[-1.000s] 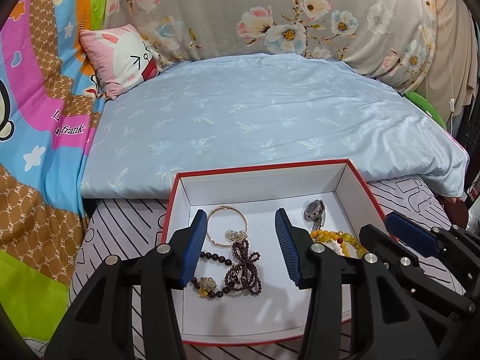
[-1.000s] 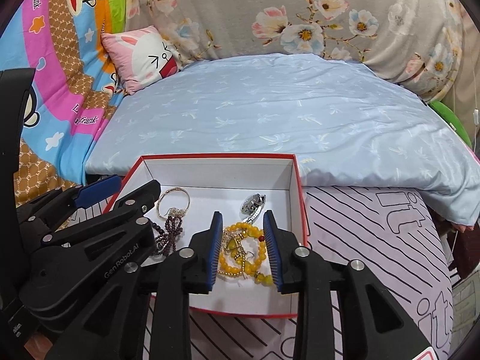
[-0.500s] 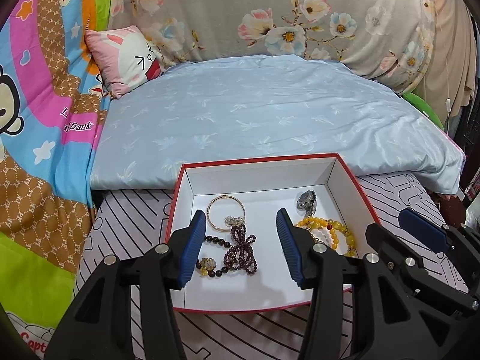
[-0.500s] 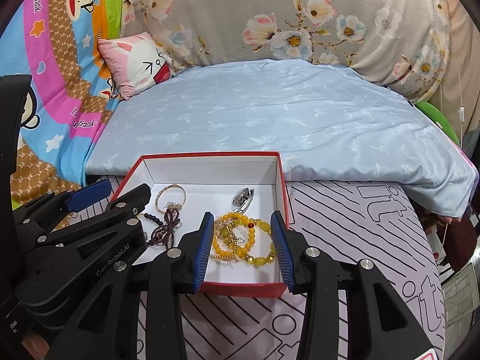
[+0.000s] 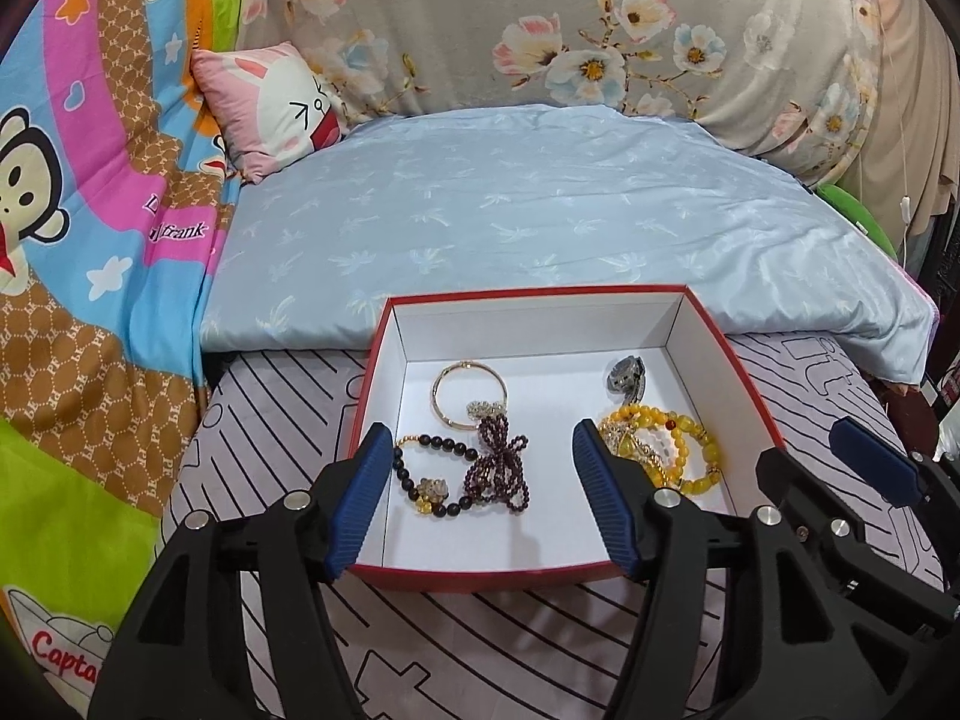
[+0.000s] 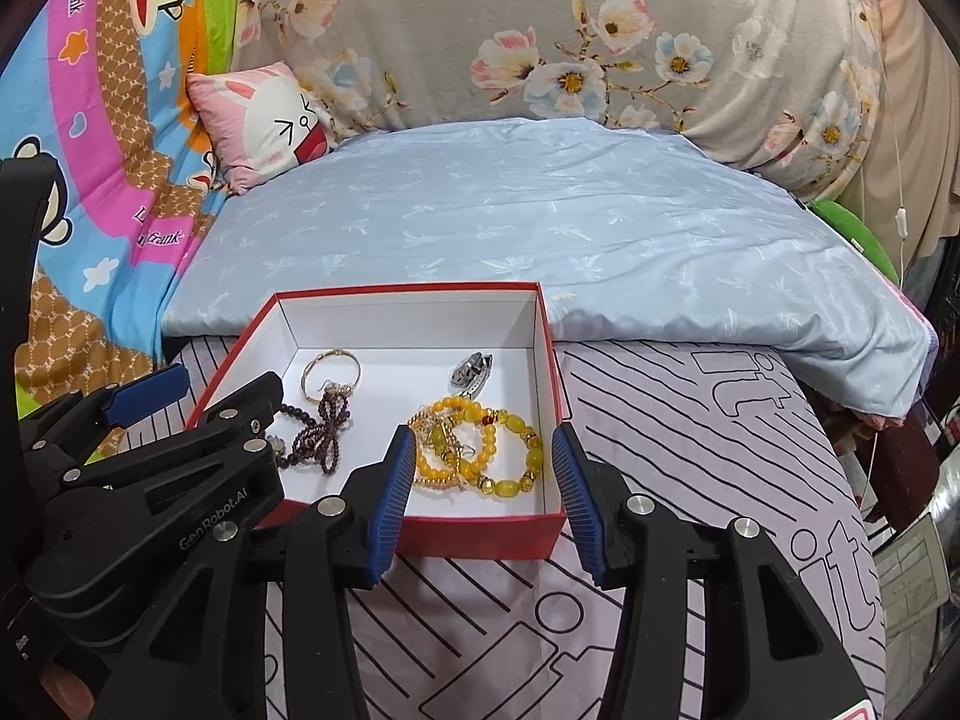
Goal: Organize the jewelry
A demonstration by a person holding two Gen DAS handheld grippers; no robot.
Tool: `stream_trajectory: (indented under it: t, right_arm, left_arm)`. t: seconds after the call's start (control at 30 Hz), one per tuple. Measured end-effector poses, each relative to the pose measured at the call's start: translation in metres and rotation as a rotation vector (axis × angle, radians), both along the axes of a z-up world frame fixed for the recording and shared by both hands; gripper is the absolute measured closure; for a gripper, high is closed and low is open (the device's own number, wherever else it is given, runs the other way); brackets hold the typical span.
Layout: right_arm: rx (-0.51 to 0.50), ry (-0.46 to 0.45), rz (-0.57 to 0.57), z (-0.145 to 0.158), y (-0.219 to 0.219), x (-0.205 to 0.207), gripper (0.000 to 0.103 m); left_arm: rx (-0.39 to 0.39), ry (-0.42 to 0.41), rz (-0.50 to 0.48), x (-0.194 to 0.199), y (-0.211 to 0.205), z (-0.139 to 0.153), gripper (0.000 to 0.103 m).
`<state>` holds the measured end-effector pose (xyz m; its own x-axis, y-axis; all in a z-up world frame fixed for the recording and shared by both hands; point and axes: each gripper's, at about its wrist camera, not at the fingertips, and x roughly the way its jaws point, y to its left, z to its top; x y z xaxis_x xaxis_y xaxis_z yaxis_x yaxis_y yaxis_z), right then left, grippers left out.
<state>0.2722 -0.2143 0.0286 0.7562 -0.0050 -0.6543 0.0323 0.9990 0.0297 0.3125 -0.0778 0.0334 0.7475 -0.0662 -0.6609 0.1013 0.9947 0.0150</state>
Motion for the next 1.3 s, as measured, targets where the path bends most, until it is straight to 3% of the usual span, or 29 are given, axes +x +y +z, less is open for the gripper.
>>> stream_trajectory:
  t: [0.2,0.37,0.67,0.93,1.3]
  right_arm:
    - [-0.004,0.007,-0.016,-0.007,0.004,-0.010,0.050]
    - [0.006,-0.019,-0.045,-0.011,0.004,-0.019,0.041]
    - [0.013,-0.020,-0.077,-0.024,0.001,-0.022,0.037]
    - [-0.007,-0.038,-0.099,-0.026,0.000,-0.024,0.025]
    - [-0.008,-0.042,-0.110,-0.027,0.004,-0.030,0.021]
  left_arm:
    - [-0.015,0.017,0.015,-0.008,0.008,-0.010,0.039]
    - [0.013,-0.031,0.061,-0.019,0.015,-0.010,0.034]
    - [0.007,-0.049,0.092,-0.026,0.020,-0.020,0.024]
    - [-0.007,-0.053,0.128,-0.027,0.029,-0.024,0.009]
    - [-0.012,-0.041,0.156,-0.035,0.037,-0.028,0.007]
